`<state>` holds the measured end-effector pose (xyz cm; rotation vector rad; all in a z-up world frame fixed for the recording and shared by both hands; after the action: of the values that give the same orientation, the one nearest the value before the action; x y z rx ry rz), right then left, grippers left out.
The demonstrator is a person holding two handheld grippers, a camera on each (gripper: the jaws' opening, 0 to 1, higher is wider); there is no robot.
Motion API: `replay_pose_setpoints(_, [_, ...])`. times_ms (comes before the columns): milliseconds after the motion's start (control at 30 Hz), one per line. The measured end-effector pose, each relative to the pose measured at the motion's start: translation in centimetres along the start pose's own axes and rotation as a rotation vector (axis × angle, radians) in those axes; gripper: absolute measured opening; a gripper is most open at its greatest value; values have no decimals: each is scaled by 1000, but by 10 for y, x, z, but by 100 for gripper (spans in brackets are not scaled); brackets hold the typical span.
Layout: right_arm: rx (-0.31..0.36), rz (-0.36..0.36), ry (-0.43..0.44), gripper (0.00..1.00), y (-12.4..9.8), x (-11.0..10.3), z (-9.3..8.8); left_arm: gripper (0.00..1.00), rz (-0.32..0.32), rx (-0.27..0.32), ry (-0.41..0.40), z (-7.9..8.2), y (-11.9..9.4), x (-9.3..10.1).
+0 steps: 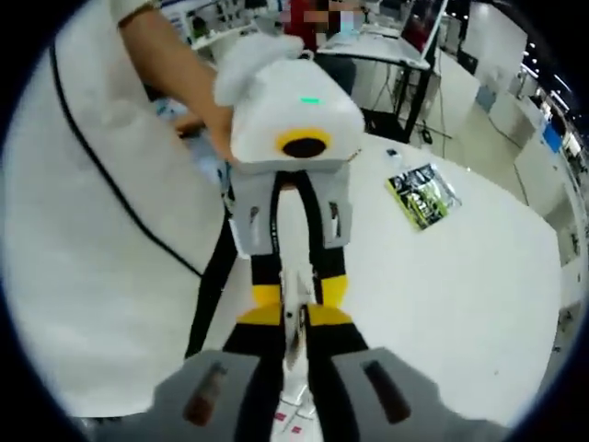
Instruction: Arrange the skincare products in the storage area until every visible bottle or jar stands upright without overlapping.
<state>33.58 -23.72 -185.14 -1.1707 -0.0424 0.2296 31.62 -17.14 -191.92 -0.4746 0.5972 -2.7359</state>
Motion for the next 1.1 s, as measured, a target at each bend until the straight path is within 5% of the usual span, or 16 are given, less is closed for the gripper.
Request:
replay_pose_setpoints(667, [-47,-79,60,0,-7,13,-1,24,-2,56,-86,-16,-25,-20])
replay_pose_setpoints(1100, [-13,-155,102,0,-36,58,-16,26,82,60,-99,-14,-27,-38])
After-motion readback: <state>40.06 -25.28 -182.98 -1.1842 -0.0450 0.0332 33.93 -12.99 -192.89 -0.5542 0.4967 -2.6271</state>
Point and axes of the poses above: the point that each gripper's makers call its tool centre point, and the gripper's own axes: y roughly forward along the fingers, x roughly to its right, z roughly out of its top, the point moved 7 cm from there along -y, roughly backward along the fingers, and after that the axes turned 4 degrees about -x, right-handed, at the moved point
